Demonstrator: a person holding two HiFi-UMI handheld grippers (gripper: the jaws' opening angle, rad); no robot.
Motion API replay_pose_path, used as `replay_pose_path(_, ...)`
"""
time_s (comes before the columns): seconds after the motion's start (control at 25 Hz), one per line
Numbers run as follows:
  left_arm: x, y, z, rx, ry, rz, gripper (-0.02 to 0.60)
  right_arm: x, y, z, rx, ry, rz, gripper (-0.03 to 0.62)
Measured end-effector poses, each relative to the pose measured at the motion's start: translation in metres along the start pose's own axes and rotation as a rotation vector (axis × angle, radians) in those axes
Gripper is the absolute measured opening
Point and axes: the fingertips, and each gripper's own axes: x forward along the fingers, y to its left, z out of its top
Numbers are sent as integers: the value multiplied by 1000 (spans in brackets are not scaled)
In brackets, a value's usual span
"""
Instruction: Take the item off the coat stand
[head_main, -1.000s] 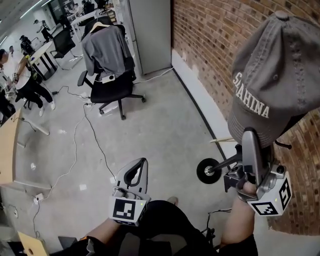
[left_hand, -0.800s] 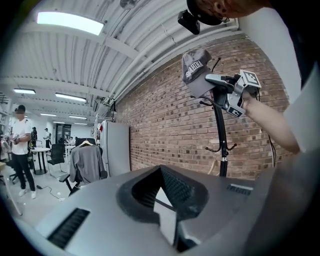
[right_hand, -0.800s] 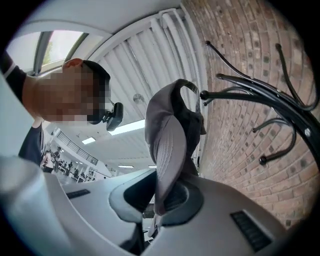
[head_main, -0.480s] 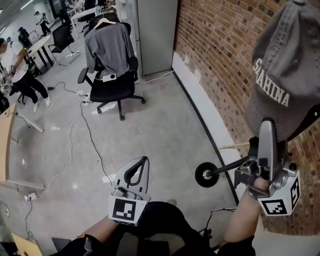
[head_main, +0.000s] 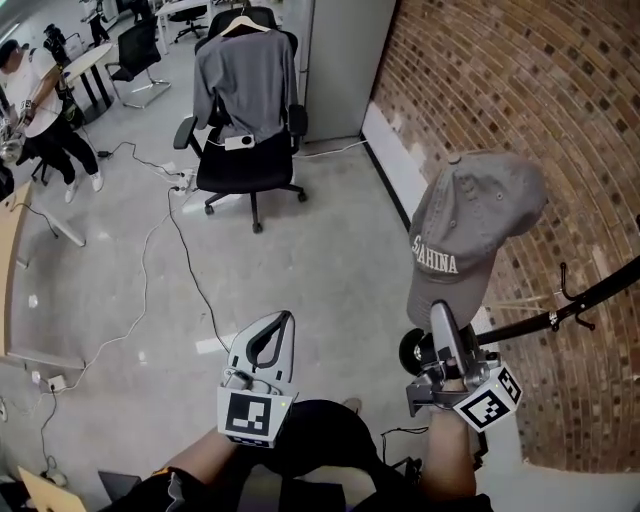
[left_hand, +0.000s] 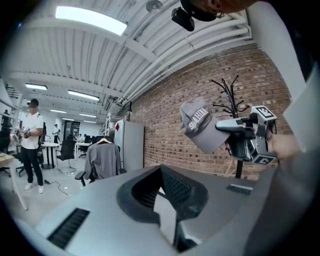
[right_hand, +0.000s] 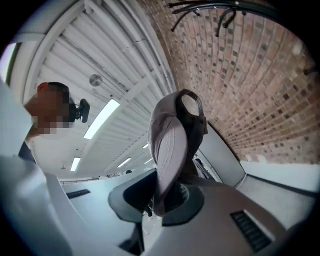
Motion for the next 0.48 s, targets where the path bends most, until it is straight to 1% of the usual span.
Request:
replay_pose_path(0.12,-6,27,-23,-6,48,-37,25,6,-3,-61,88,62,-81,32)
replay_pose_path(0.28,-15,55,-54,-20,141,-111,25,4,2,-137,132,153,-199,32)
replay_pose_path(0.4,-22,64,-75,-19,178,-180,25,-2,12,-188,161,213,-264,32)
replay_pose_path(0.48,-27,63,-84,-19,199,-230,25,-8,23,-211,184,230,-297,32)
